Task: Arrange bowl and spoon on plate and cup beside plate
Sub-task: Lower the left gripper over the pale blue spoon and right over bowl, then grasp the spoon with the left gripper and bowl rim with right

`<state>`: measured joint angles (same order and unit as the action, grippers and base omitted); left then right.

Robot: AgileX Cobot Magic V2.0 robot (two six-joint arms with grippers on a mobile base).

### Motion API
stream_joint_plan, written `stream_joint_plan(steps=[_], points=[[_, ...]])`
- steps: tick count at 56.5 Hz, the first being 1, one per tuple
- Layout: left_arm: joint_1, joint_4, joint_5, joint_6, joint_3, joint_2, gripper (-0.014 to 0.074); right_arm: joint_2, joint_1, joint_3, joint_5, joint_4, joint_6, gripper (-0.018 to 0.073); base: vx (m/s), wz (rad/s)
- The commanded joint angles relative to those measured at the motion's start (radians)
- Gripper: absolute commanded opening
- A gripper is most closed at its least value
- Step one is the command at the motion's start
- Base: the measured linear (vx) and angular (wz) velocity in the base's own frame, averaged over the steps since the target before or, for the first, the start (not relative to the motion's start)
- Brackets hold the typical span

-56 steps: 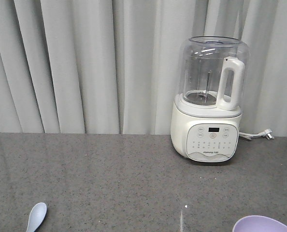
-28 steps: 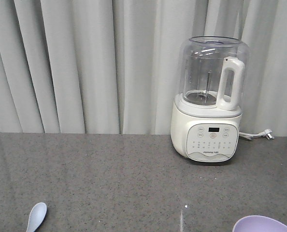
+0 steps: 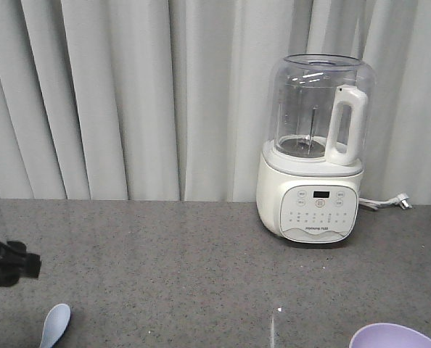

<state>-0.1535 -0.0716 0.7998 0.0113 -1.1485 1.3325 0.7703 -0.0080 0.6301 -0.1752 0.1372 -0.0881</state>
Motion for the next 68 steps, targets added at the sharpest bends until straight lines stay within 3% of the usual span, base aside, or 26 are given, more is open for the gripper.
stream_joint_plan(steps=[1, 23, 47, 53, 65, 68], points=[[-0.001, -0.007, -0.016, 0.018, -0.035, 0.053, 0.0576, 0.010, 0.001, 0.033, 0.077, 0.007, 0.002, 0.0575, 0.00, 0.00], [-0.004, -0.017, 0.009, 0.018, -0.035, 0.274, 0.0576, 0.023, 0.001, 0.033, 0.081, 0.051, 0.005, 0.0575, 0.00, 0.00], [-0.006, -0.025, 0.045, 0.017, -0.036, 0.343, 0.0547, 0.023, 0.001, 0.033, 0.087, 0.051, 0.005, 0.0575, 0.00, 0.00], [-0.015, 0.006, 0.086, 0.017, -0.036, 0.347, 0.0428, 0.023, 0.001, 0.033, 0.087, 0.051, 0.005, 0.0575, 0.00, 0.00], [-0.018, 0.012, 0.138, 0.014, -0.036, 0.364, -0.0012, 0.023, 0.001, 0.033, 0.086, 0.051, 0.005, 0.0575, 0.00, 0.00], [-0.018, 0.012, 0.136, 0.008, -0.036, 0.358, -0.0009, 0.023, 0.001, 0.033, 0.083, 0.051, 0.005, 0.0575, 0.00, 0.00]])
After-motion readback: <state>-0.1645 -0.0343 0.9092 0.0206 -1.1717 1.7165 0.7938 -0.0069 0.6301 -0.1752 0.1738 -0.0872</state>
